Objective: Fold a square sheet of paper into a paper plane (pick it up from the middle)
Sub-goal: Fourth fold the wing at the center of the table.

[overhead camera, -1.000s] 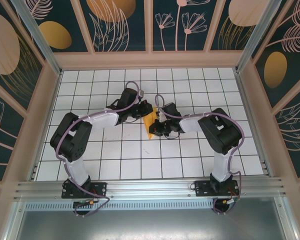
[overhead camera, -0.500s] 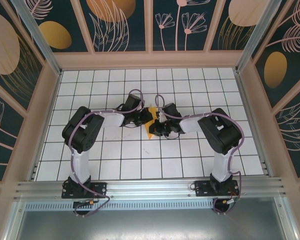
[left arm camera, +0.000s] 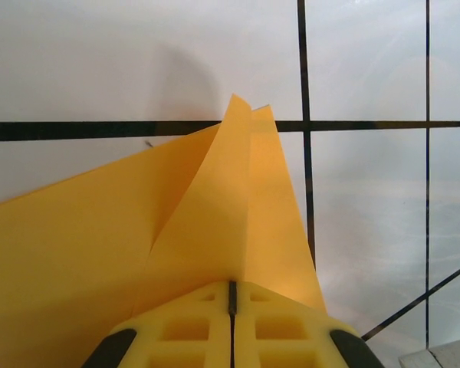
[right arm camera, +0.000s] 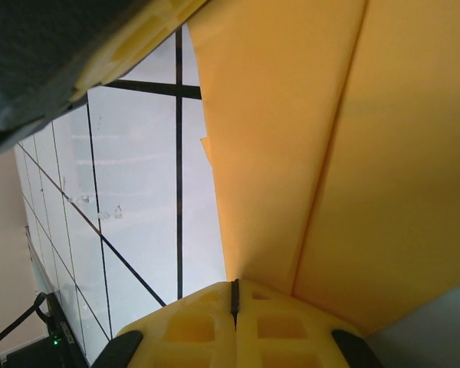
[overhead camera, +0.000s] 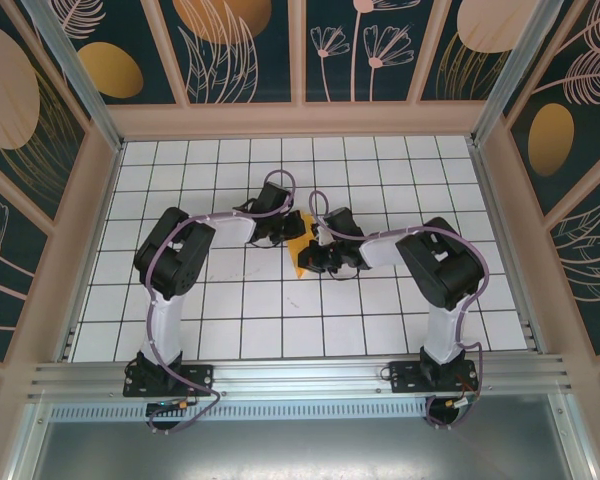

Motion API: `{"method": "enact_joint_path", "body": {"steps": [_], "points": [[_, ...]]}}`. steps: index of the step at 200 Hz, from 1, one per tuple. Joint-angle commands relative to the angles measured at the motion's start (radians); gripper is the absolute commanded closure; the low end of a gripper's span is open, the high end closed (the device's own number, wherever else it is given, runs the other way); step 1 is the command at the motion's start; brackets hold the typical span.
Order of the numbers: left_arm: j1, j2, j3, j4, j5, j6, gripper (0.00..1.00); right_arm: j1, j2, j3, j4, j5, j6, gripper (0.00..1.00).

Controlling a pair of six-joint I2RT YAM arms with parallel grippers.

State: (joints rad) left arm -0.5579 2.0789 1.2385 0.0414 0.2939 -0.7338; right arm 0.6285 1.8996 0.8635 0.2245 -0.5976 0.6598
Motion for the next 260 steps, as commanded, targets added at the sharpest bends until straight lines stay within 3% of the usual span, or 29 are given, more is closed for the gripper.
{"method": "enact_joint_path", "body": {"steps": [1, 260], "points": [[0.041, 0.055, 0.033, -0.019, -0.070, 0.068, 0.92, 0.039, 0.077, -0.083, -0.177, 0.087, -0.037, 1.00], [0.130, 0.261, 0.362, -0.074, -0.045, 0.172, 0.87, 0.041, 0.074, -0.092, -0.243, 0.094, -0.077, 1.00]]}}
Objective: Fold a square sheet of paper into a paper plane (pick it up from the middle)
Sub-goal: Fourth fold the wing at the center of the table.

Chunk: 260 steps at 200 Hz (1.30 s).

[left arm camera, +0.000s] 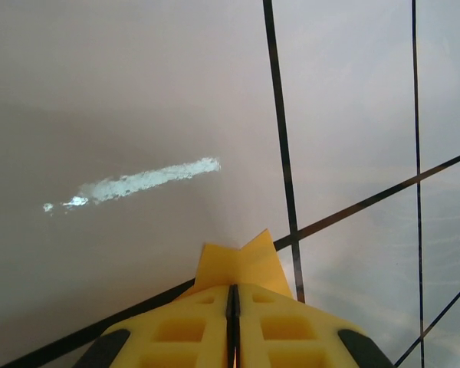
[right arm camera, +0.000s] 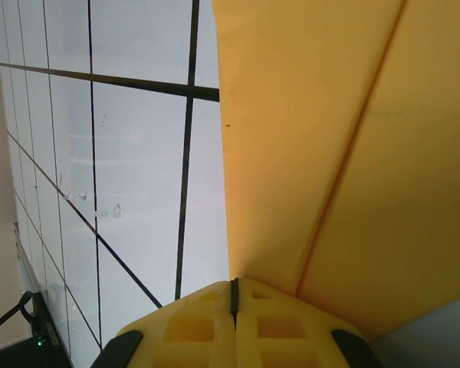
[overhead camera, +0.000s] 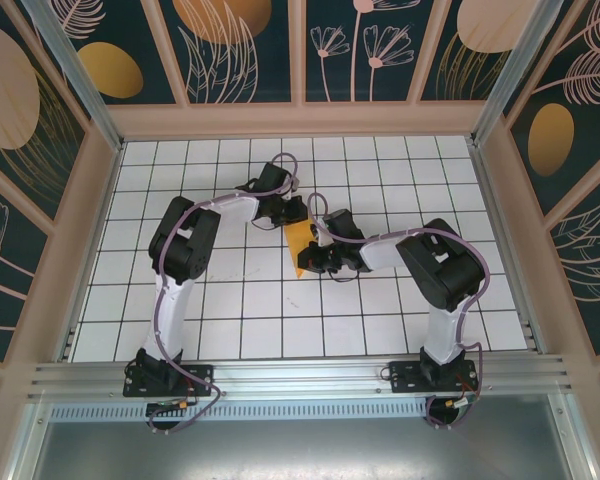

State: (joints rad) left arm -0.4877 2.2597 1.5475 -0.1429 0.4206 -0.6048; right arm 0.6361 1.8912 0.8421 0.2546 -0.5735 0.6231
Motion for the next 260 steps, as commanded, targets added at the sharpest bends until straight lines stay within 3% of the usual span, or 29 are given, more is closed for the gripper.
{"method": "enact_joint_path", "body": {"steps": [1, 112, 175, 209, 233, 260], "points": [[0.060, 0.081, 0.054, 0.111, -0.171, 0.043, 0.86, 0.033, 0.082, -0.071, -0.273, 0.070, -0.040, 1.00], [0.101, 0.184, 0.263, 0.017, -0.137, 0.085, 0.83, 0.029, 0.082, -0.068, -0.278, 0.073, -0.042, 1.00], [0.103, 0.043, 0.308, -0.018, -0.088, 0.058, 0.78, 0.024, 0.081, 0.046, -0.330, 0.084, -0.063, 1.00], [0.103, -0.144, 0.103, 0.048, -0.044, -0.035, 0.79, 0.021, 0.076, 0.094, -0.345, 0.083, -0.071, 1.00], [0.103, -0.273, -0.162, 0.244, 0.089, -0.180, 0.85, 0.020, 0.077, 0.128, -0.368, 0.089, -0.074, 1.00], [0.089, -0.358, -0.385, 0.431, 0.141, -0.304, 0.90, 0.026, 0.089, 0.119, -0.354, 0.096, -0.062, 1.00]]}}
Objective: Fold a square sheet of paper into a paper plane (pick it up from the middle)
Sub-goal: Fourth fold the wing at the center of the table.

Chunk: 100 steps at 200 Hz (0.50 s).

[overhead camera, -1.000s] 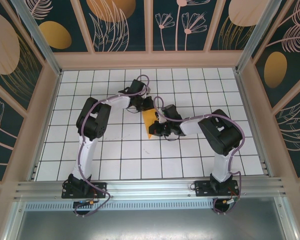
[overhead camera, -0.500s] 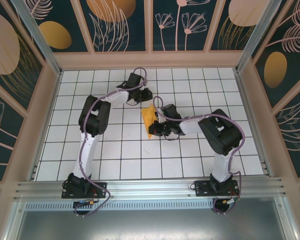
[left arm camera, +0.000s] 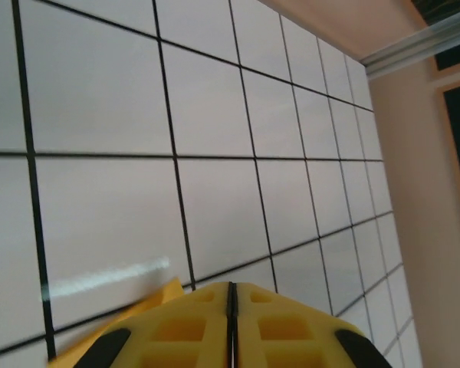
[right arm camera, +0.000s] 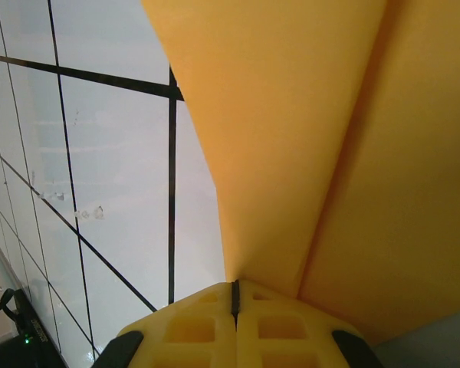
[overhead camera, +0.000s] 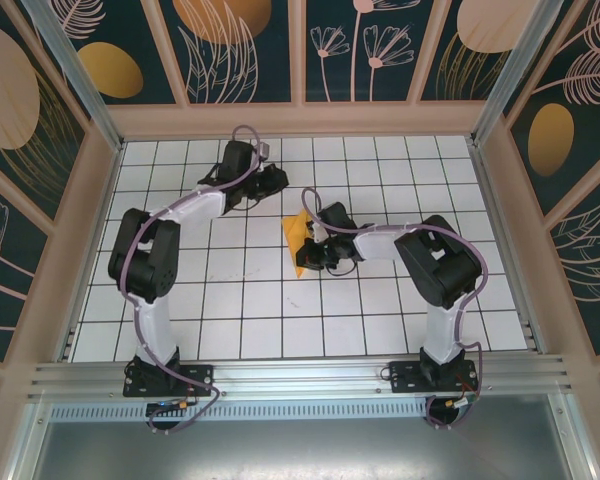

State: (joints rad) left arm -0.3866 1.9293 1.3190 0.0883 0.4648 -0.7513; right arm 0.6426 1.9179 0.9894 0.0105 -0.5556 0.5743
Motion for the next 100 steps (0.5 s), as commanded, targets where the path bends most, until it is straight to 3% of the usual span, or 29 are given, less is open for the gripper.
{"method": "enact_joint_path", "body": {"steps": [1, 39, 73, 100], "points": [[-0.013, -0.029, -0.163, 0.205, 0.099, -0.161, 0.90, 0.020, 0.063, -0.030, -0.106, 0.076, -0.012, 1.00], [-0.058, -0.011, -0.289, 0.371, 0.174, -0.271, 0.93, 0.020, 0.055, -0.047, -0.071, 0.067, 0.005, 1.00], [-0.087, 0.042, -0.295, 0.401, 0.183, -0.285, 0.93, 0.019, 0.051, -0.049, -0.065, 0.068, 0.008, 1.00], [-0.087, 0.079, -0.292, 0.326, 0.115, -0.244, 0.94, 0.019, 0.046, -0.051, -0.048, 0.056, 0.012, 1.00]]}}
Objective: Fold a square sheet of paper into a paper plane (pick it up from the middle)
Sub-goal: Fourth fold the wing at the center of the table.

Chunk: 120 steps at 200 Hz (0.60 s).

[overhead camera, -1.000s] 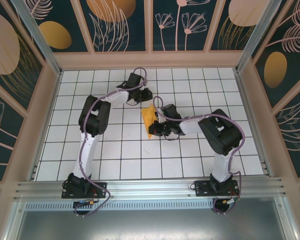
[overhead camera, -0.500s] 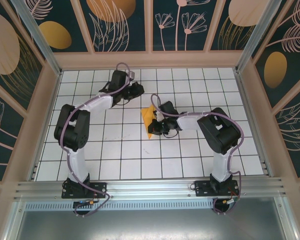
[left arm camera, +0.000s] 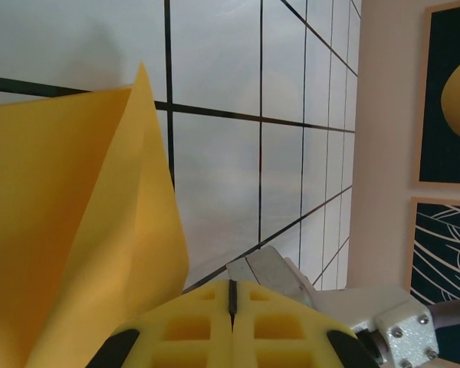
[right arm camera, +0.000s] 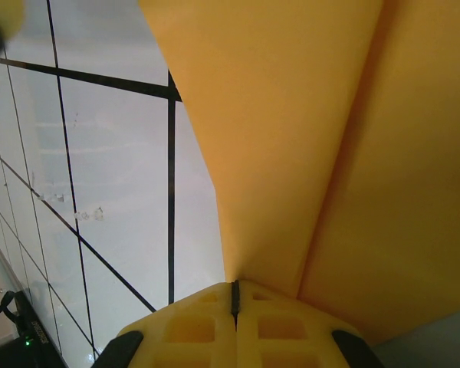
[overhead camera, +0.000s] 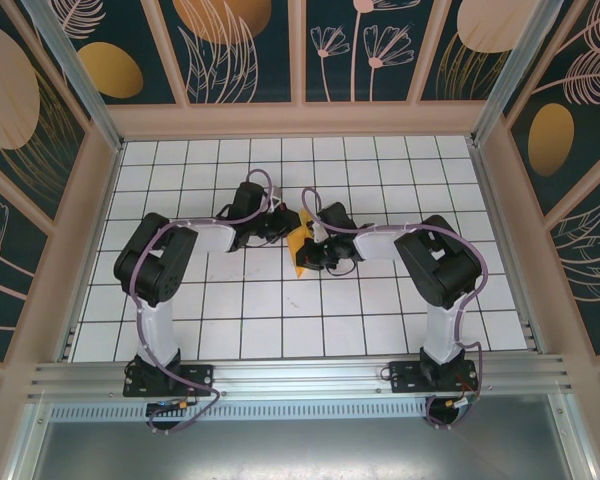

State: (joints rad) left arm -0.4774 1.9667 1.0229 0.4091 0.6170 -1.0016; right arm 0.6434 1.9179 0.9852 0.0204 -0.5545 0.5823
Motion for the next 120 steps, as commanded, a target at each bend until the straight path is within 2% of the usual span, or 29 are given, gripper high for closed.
{"method": "enact_joint_path", "body": {"steps": [1, 67, 120], "points": [[0.004, 0.043, 0.005, 0.001, -0.039, 0.009, 0.94, 0.018, 0.045, -0.047, -0.058, 0.054, 0.005, 1.00], [0.003, 0.130, 0.028, -0.158, -0.190, 0.152, 0.96, 0.014, -0.013, -0.046, -0.023, 0.003, 0.026, 1.00], [0.003, 0.139, 0.034, -0.219, -0.227, 0.218, 0.96, 0.009, -0.117, -0.084, 0.025, -0.049, 0.069, 1.00]]}}
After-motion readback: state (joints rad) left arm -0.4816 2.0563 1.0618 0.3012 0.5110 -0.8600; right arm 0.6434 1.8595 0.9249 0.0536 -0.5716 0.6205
